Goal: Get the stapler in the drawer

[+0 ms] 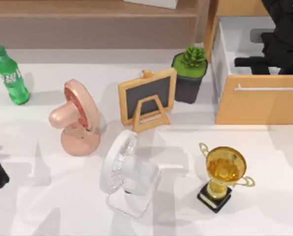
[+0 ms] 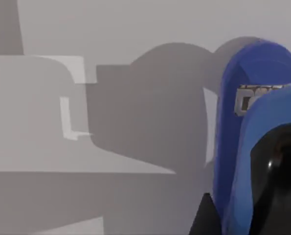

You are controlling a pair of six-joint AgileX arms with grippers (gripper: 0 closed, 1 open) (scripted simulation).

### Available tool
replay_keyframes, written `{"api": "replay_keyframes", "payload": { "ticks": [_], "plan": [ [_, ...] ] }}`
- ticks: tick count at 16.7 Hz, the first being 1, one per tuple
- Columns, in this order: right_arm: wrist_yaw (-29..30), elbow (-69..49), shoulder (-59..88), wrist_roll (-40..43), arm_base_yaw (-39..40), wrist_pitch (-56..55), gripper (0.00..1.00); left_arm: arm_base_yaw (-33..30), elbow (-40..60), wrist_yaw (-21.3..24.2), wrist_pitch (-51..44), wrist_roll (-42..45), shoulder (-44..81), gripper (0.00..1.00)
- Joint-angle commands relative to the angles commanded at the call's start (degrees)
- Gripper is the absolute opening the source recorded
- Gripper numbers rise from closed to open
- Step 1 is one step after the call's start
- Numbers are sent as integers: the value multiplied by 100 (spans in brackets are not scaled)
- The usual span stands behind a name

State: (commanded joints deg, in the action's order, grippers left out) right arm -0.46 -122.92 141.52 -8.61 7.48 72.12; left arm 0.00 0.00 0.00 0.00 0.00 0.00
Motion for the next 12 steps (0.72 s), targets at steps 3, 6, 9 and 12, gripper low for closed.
{"api": "replay_keyframes", "payload": {
  "ticks": [3,6,9,12],
  "plan": [
    [0,0,0,0,0,0,75,0,0,0,0,0,0,100],
    [0,0,0,0,0,0,98,0,0,0,0,0,0,100],
    [0,0,0,0,0,0,100,0,0,0,0,0,0,100],
    [0,0,0,0,0,0,100,0,0,0,0,0,0,100]
  ]
}}
